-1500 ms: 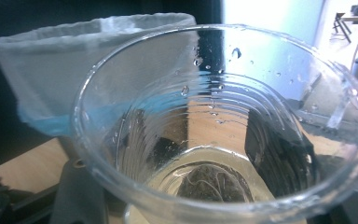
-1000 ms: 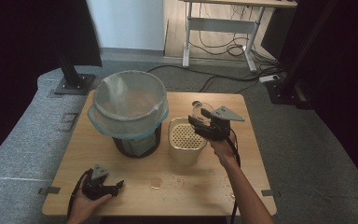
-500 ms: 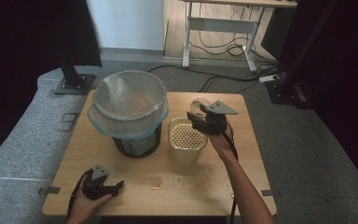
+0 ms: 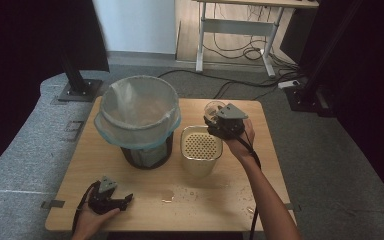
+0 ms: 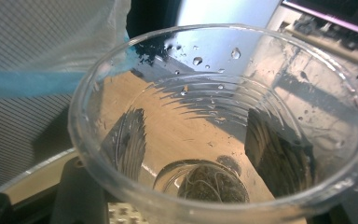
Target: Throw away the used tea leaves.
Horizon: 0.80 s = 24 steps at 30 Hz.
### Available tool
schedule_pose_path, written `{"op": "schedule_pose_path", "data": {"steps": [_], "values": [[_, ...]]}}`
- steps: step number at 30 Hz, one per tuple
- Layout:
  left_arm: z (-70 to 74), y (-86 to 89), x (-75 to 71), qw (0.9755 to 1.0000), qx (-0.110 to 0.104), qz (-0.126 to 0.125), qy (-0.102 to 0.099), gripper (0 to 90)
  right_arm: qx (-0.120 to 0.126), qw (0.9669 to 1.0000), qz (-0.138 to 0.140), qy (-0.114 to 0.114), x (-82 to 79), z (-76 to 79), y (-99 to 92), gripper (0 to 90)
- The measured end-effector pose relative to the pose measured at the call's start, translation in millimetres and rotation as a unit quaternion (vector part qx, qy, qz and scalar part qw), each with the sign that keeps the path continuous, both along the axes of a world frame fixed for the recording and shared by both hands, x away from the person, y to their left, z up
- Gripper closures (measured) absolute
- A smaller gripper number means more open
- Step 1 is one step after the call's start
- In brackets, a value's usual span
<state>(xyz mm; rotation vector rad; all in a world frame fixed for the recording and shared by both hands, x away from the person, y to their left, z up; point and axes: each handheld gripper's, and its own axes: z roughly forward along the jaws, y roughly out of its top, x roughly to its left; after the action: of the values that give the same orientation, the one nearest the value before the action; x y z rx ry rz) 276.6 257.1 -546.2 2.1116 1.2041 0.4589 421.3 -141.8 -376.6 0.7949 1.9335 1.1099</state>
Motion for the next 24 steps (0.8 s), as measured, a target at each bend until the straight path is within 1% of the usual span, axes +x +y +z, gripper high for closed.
{"op": "schedule_pose_path", "data": {"steps": [1, 2, 4, 5, 6, 7, 8, 9, 10, 13, 14, 15, 17, 18, 19, 20, 21, 22, 23, 24], "values": [[-0.1, 0.0, 0.0, 1.0, 0.0, 0.0, 0.0, 15.4, 0.0, 1.0, 0.0, 0.0, 0.0, 0.0, 0.0, 38.5], [-0.1, -0.1, 0.0, 1.0, 0.0, 0.0, 0.0, 15.4, -0.014, 0.9999, -0.001, -0.006, -0.1, 0.6, 0.7, 38.5], [0.0, -0.1, 0.0, 1.0, 0.001, -0.001, 0.0, 15.3, -0.057, 0.998, -0.005, -0.026, -0.3, 1.4, 3.0, 38.5], [0.0, -0.1, 0.0, 1.0, 0.001, -0.001, 0.0, 15.3, -0.081, 0.9961, -0.007, -0.035, -0.4, 1.4, 4.3, 38.5], [0.0, -0.3, 0.0, 1.0, 0.002, -0.001, 0.0, 15.3, -0.11, 0.9928, -0.008, -0.046, -0.3, 1.5, 5.9, 38.5], [0.1, -0.4, -0.1, 1.0, 0.003, -0.001, 0.0, 15.2, -0.126, 0.9907, -0.009, -0.051, -0.2, 1.4, 6.9, 38.5], [0.1, -0.5, -0.1, 1.0, 0.003, -0.002, 0.0, 15.1, -0.15, 0.9869, -0.009, -0.058, 0.0, 1.0, 8.3, 38.5], [0.1, -0.5, -0.1, 1.0, 0.003, -0.002, 0.001, 15.0, -0.184, 0.9808, -0.006, -0.064, 1.0, 0.4, 10.4, 38.5], [0.1, -0.5, -0.1, 1.0, 0.003, -0.002, 0.001, 15.0, -0.184, 0.9808, -0.006, -0.064, 1.0, 0.4, 10.4, 38.5], [0.1, -0.5, -0.2, 1.0, 0.002, -0.003, 0.001, 15.0, -0.226, 0.9717, -0.001, -0.067, 2.5, -1.6, 14.1, 38.5], [0.1, -0.6, -0.2, 1.0, 0.003, -0.003, 0.001, 15.0, -0.236, 0.9696, 0.001, -0.066, 2.8, -2.2, 15.2, 38.5], [0.1, -0.6, -0.2, 1.0, 0.003, -0.003, 0.001, 15.0, -0.248, 0.9665, 0.002, -0.068, 3.1, -3.0, 16.4, 38.5], [0.1, -0.6, -0.2, 1.0, 0.003, -0.003, 0.001, 15.0, -0.277, 0.9578, 0.003, -0.078, 3.4, -5.3, 19.5, 38.6], [0.0, -0.7, -0.2, 1.0, 0.003, -0.004, 0.0, 15.0, -0.31, 0.9465, 0.003, -0.088, 3.7, -7.2, 21.8, 38.6], [0.0, -0.7, -0.2, 1.0, 0.003, -0.004, 0.0, 15.0, -0.31, 0.9465, 0.003, -0.088, 3.7, -7.2, 21.8, 38.6], [0.0, -0.7, -0.2, 1.0, 0.003, -0.004, 0.001, 15.0, -0.327, 0.9401, 0.004, -0.095, 4.1, -8.0, 22.8, 38.5], [0.1, -0.7, -0.2, 1.0, 0.003, -0.005, 0.001, 15.0, -0.347, 0.9322, 0.004, -0.103, 4.5, -8.7, 23.8, 38.6], [0.1, -0.7, -0.2, 1.0, 0.003, -0.005, 0.001, 15.0, -0.362, 0.9254, 0.003, -0.11, 4.4, -9.5, 24.7, 38.6], [0.1, -0.7, -0.2, 1.0, 0.003, -0.005, 0.001, 15.0, -0.377, 0.9189, 0.003, -0.116, 4.4, -9.5, 25.1, 38.6], [0.1, -0.7, -0.3, 1.0, 0.003, -0.005, 0.001, 15.0, -0.387, 0.9137, 0.003, -0.124, 4.4, -9.5, 25.7, 38.6]]}}
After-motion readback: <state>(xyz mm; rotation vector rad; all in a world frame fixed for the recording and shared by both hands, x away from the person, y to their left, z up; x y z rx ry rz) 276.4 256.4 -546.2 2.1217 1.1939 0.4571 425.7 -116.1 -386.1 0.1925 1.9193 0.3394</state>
